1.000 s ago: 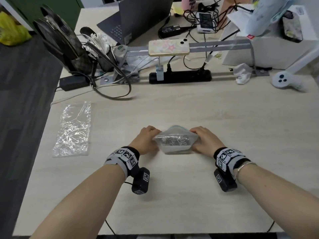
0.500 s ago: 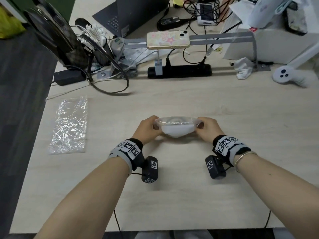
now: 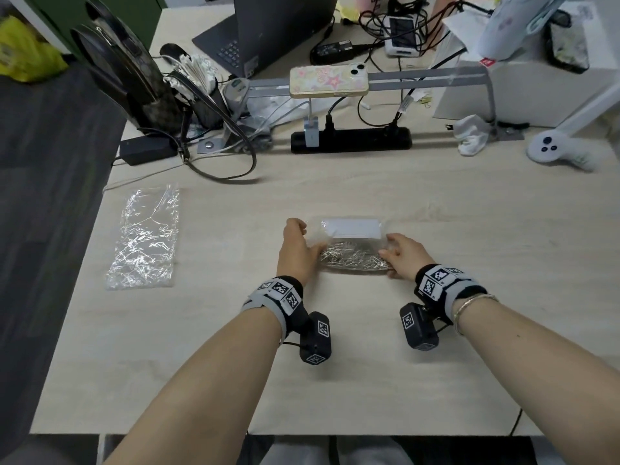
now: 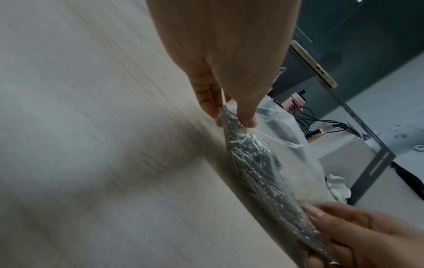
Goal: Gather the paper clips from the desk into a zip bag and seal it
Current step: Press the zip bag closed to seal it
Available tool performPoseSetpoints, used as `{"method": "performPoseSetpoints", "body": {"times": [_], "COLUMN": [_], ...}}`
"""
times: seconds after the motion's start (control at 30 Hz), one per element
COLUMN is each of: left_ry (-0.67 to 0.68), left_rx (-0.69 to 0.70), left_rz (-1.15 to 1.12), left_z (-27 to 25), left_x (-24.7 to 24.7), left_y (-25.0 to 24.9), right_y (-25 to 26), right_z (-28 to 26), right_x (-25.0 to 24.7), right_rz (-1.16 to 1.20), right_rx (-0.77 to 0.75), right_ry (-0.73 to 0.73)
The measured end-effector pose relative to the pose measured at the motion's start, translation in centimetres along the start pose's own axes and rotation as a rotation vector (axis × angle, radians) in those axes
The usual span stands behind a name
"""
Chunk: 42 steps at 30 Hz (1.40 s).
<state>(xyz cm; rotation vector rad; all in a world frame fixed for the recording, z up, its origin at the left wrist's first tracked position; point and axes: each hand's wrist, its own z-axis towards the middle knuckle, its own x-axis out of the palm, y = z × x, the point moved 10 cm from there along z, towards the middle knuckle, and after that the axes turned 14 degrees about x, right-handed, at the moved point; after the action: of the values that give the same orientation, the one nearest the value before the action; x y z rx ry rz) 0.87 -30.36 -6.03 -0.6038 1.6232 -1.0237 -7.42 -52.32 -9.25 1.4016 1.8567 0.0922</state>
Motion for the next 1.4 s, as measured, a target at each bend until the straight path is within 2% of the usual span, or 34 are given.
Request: {"method": "performPoseSetpoints", "body": {"times": [0.13, 0.23, 0.33, 0.43, 0.53, 0.73, 0.87, 0.97, 1.17, 1.4], "left_ry": [0.089, 0.238, 0.344, 0.402, 0.363, 0.318, 0.288, 0.283, 0.162, 0.111], "left_rx": [0.037, 0.006, -0.019, -0.045, -0.04, -0.006, 0.044, 0.013, -0.036, -0.116], "left_rz": [0.177, 0.306, 0.535, 0.546, 0.476, 0.238, 0.227, 0.215, 0.141, 0.276], "left_z": [-0.7, -1.5, -2.6, -3.2, -3.2, -3.2, -3.6, -4.0, -4.8, -6.0], "left_x": [0.8, 1.8, 1.7, 2.0, 1.6, 0.3, -1.7, -4.1, -11.9, -22.2], "left_y": [-0.2, 0.8, 1.1, 0.7, -0.2, -3.9, -4.8, -3.8, -0.2, 7.7], "right_y": [0.9, 0.4, 0.1, 0.1, 1.0, 5.6, 9.2, 11.8, 16.1, 20.3], "right_z": [-0.7, -0.8, -0.8, -1.0, -2.1, -5.6, -8.1, -9.4, -10.7, -10.6], "right_x": [-1.0, -0.7, -0.4, -0.8, -2.0, -3.6, -2.8, -1.1, 4.4, 12.5], "right_rz": [-0.194, -0.244, -0.309, -0.3, -0.236, -0.158, -0.143, -0.153, -0.198, -0.249], "right_rx": [-0.113, -0.12, -0.131, -0.123, -0.149, -0.311, -0.402, -0.447, -0.468, -0.417], "right_ry": [-0.111, -0.08, -0.072, -0.084, -0.115, -0.177, -0.175, -0.139, -0.06, -0.027]}}
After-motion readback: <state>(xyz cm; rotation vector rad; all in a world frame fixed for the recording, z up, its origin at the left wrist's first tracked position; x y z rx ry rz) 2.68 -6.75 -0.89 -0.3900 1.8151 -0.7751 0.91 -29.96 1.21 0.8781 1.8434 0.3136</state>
